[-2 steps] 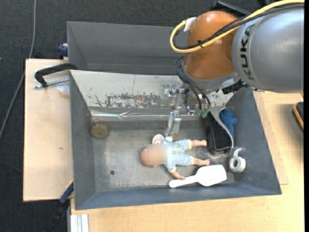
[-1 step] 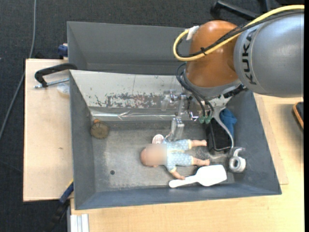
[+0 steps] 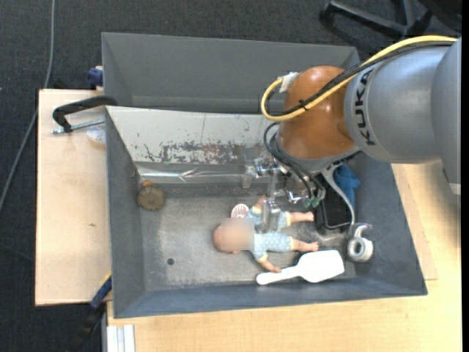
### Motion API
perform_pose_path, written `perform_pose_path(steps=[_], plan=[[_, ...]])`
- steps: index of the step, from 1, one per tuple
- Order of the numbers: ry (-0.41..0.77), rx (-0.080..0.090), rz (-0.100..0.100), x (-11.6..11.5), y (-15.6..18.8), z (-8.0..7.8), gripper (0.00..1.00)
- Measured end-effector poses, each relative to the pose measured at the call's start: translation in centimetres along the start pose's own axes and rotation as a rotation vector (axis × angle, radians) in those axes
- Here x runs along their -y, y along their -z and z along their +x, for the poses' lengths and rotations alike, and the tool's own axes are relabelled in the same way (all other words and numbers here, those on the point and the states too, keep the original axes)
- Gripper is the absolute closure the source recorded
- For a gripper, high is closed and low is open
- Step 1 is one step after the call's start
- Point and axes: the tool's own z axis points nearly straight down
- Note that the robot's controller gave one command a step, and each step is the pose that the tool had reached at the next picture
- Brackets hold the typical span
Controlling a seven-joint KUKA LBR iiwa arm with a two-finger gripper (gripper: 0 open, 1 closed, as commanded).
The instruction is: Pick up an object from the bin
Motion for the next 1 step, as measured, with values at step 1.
perform_pose_path(steps=[1], plan=[[0.035, -0.003, -0.005, 0.94, -2.73, 0.67, 0.0]])
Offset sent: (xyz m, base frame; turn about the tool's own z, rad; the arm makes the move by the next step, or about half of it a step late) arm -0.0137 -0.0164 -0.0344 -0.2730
